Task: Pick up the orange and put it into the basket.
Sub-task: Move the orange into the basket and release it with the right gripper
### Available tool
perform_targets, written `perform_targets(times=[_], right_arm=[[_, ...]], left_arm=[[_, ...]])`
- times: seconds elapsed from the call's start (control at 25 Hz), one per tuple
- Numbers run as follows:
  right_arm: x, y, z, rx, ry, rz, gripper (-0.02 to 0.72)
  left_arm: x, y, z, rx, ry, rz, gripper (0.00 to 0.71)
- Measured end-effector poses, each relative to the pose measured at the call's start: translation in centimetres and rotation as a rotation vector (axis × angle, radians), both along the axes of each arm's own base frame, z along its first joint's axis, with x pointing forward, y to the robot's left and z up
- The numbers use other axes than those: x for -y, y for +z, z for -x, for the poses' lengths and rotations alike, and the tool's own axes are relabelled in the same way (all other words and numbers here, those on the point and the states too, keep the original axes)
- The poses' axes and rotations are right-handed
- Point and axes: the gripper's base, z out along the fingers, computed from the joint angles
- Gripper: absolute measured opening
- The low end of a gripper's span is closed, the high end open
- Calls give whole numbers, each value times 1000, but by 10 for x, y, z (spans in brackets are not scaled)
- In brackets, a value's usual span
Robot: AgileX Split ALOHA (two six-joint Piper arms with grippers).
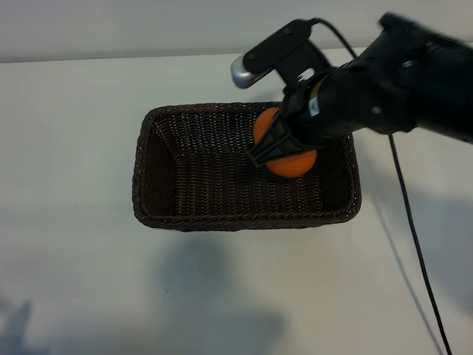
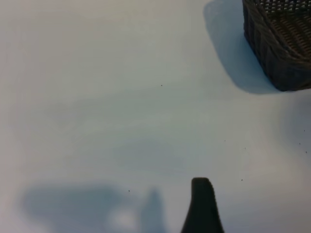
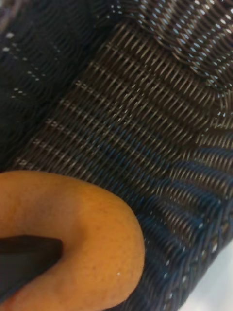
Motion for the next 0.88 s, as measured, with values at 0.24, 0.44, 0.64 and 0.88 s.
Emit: perform_targets(times=[0.24,0.44,0.64,0.88], right_arm=[[-9,-45,-13,-56,18,41,84],[-14,-70,-20,-76,25,52,84],[-16,-79,-22,-74,30,51,84],[-17,-79,-23,-71,31,48,84]], left_arm=[[0,0,0,0,-1,-1,538],[0,0,0,0,-1,-1,538],[0,0,0,0,-1,-1,538],[0,0,0,0,-1,-1,538]])
